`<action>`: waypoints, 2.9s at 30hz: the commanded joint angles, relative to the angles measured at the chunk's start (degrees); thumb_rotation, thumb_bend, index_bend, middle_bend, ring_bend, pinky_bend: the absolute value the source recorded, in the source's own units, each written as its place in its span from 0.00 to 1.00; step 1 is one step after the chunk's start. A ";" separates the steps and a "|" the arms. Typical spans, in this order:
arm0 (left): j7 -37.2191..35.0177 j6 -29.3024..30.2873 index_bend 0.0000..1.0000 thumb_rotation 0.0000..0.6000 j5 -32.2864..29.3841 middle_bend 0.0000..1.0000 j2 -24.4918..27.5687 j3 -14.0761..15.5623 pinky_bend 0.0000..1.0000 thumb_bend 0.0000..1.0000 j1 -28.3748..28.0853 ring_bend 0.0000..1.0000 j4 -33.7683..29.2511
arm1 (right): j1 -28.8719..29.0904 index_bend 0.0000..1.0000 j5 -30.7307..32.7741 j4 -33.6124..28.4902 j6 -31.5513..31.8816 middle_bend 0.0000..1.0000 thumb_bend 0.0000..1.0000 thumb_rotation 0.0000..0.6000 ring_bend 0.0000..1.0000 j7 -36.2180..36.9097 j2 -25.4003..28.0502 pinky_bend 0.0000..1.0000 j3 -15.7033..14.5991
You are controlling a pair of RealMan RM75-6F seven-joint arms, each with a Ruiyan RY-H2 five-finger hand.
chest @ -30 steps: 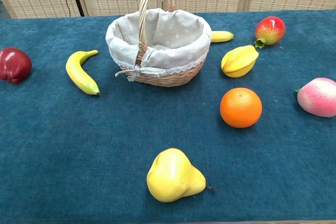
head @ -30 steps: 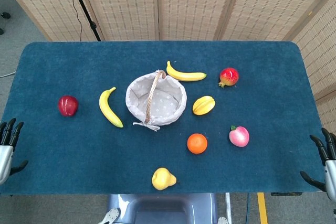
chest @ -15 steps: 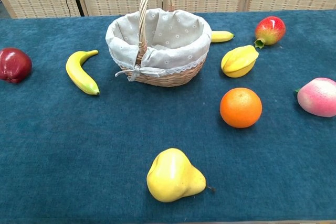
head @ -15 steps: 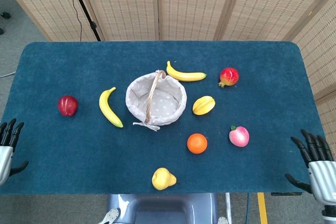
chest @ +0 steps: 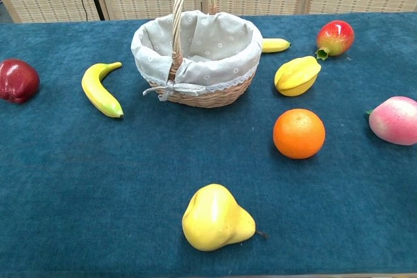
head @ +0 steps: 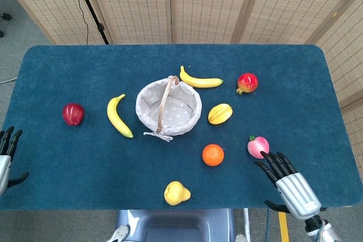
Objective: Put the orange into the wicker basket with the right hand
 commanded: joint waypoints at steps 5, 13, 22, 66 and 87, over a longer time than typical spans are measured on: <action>-0.44 -0.18 0.00 1.00 -0.15 0.00 0.12 0.02 0.00 0.00 -0.05 0.00 0.11 | 5.05 0.11 5.98 0.73 -6.79 0.00 0.00 1.00 0.01 -1.19 -5.83 0.01 3.36; -1.13 -0.20 0.00 1.00 -0.35 0.00 0.32 -0.09 0.00 0.00 -0.10 0.00 0.20 | 8.94 0.13 14.32 2.89 -11.42 0.00 0.00 1.00 0.01 -3.18 -11.36 0.01 7.04; -1.59 -0.17 0.00 1.00 -0.63 0.00 0.54 -0.20 0.00 0.00 -0.08 0.00 0.26 | 11.75 0.15 21.65 8.56 -13.83 0.00 0.00 1.00 0.02 -5.71 -19.13 0.02 9.45; -3.67 -0.69 0.00 1.00 -1.49 0.00 1.30 -0.44 0.00 0.00 -0.28 0.00 0.50 | 14.53 0.27 33.65 17.66 -10.35 0.09 0.00 1.00 0.15 -7.29 -38.66 0.19 11.30; -4.16 -1.38 0.00 1.00 -1.99 0.00 1.25 -0.43 0.00 0.00 -0.54 0.00 0.76 | 13.32 0.69 31.57 19.05 -5.30 0.52 0.13 1.00 0.57 -6.04 -39.31 0.57 11.74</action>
